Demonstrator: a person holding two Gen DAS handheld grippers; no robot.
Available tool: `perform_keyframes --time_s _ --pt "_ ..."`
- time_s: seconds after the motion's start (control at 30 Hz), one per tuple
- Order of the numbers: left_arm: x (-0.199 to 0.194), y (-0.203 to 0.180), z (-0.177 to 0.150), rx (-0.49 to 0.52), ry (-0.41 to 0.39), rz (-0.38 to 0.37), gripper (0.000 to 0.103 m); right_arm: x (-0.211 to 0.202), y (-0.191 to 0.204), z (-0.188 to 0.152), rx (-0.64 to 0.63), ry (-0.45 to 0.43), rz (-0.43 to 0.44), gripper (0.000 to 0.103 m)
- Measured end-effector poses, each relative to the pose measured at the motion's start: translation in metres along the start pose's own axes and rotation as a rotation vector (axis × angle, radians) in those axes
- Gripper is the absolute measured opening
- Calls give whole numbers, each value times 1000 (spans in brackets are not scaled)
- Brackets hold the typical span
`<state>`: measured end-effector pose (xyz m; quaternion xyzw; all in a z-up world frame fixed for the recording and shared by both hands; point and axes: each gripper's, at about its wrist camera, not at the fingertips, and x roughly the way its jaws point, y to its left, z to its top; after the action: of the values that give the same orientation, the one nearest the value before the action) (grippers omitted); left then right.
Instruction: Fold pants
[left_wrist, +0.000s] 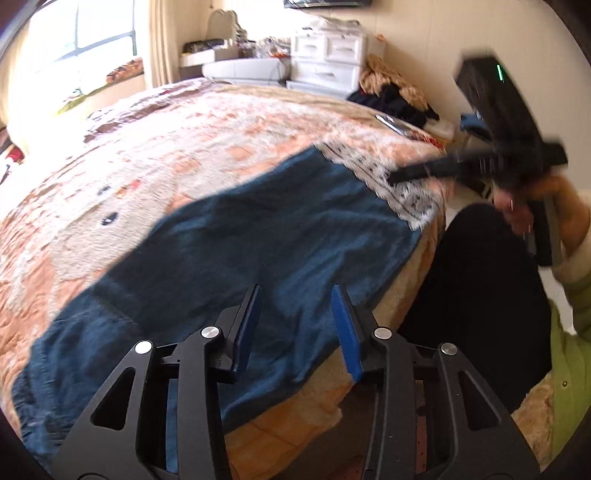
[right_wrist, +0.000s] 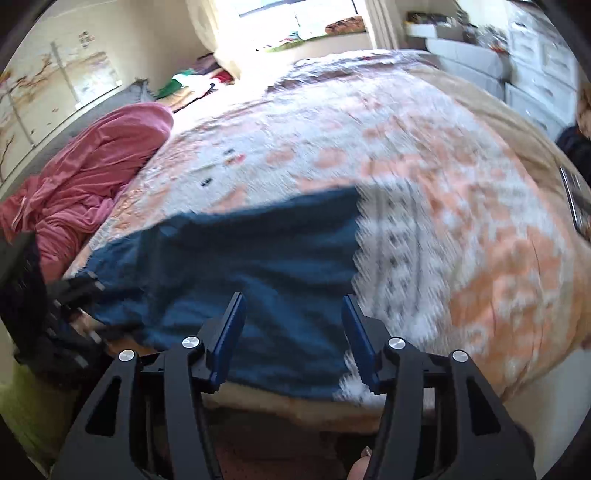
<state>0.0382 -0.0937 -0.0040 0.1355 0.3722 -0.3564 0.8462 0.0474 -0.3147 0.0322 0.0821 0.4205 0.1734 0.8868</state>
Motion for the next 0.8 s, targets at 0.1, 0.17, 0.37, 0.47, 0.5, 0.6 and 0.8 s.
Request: perform_keyframes --time_s 0.1,0.17,0.37,0.47,0.5,0.6,0.8 --pt "28 -12 -12 15 96 -4 32 10 22 36 -78 -23 31 56" --pt "43 -26 -22 98 132 71 32 21 39 58 -137 -21 61 56" --pt "23 -17 -19 50 67 26 35 69 81 117 -286 61 168 56" --pt "0 -11 -13 16 -18 29 45 106 93 138 -291 148 236 56" --pt "-6 -12 -11 4 -42 26 51 123 95 144 -289 193 251 56" --pt "-11 3 -9 -37 -57 44 53 160 98 144 -260 299 271 56" --pt "5 19 -12 -121 17 91 53 205 107 123 -254 456 278 41"
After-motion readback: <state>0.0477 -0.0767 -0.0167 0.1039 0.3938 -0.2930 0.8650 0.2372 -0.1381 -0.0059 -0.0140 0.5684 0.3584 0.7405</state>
